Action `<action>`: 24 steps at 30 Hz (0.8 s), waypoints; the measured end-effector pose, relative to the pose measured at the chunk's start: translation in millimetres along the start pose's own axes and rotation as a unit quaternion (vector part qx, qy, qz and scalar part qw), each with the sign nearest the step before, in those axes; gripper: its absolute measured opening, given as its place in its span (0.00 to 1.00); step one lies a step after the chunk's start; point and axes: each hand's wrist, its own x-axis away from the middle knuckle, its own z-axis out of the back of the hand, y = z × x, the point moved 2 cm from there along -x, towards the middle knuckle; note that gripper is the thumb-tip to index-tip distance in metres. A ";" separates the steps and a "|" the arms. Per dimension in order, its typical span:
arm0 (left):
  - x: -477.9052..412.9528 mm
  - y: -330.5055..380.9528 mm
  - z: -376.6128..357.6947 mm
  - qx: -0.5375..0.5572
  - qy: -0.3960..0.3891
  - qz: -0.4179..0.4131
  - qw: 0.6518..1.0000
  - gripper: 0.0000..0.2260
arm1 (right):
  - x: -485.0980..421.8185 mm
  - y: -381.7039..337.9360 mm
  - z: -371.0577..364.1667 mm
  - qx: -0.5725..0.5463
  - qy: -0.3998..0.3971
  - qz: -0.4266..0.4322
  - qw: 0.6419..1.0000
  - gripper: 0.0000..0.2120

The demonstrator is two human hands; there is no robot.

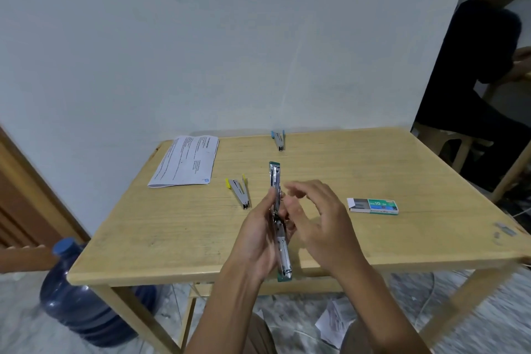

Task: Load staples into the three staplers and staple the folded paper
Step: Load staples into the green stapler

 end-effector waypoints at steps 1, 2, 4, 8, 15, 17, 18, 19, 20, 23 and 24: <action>1.0 -0.6 -1.6 -0.004 -0.010 0.001 1.000 0.13 | -3.2 0.2 -2.1 -0.006 -0.010 -0.029 1.000 0.17; 1.4 -1.2 -2.3 -0.015 -0.017 0.002 1.000 0.14 | -6.0 0.6 -5.4 -0.015 -0.023 -0.052 0.998 0.21; 1.7 -2.0 -3.5 -0.030 -0.028 0.005 0.999 0.15 | -9.9 1.6 -11.9 -0.037 -0.034 -0.082 0.995 0.23; 2.2 -2.7 -5.5 -0.029 -0.042 0.002 0.999 0.16 | -11.7 -0.6 -18.8 -0.086 -0.014 -0.121 0.989 0.22; -3.3 -5.3 -2.9 -0.033 -0.029 -0.017 0.999 0.17 | -12.2 -4.5 -19.4 -0.140 -0.012 -0.169 0.976 0.15; -4.8 -5.4 -0.6 -0.025 -0.010 -0.017 0.999 0.18 | -12.6 -4.5 -18.9 -0.144 -0.017 -0.192 0.971 0.13; -5.7 -5.1 1.3 -0.024 -0.009 -0.018 1.000 0.18 | -12.2 -4.9 -19.2 -0.135 -0.020 -0.198 0.971 0.14; -6.6 -4.7 2.7 -0.029 -0.011 -0.020 0.999 0.18 | -11.6 -5.6 -19.5 -0.119 -0.025 -0.197 0.973 0.16; -6.5 -4.0 3.3 -0.038 -0.013 -0.023 0.999 0.17 | -10.7 -6.0 -20.1 -0.100 -0.028 -0.190 0.976 0.20; -6.1 -1.8 5.3 -0.067 -0.023 -0.035 0.997 0.17 | -10.1 -8.4 -20.6 -0.072 -0.017 -0.166 0.983 0.23; -5.7 -1.5 5.5 -0.071 -0.023 -0.036 0.997 0.19 | -10.7 -10.0 -19.6 -0.088 -0.007 -0.168 0.982 0.21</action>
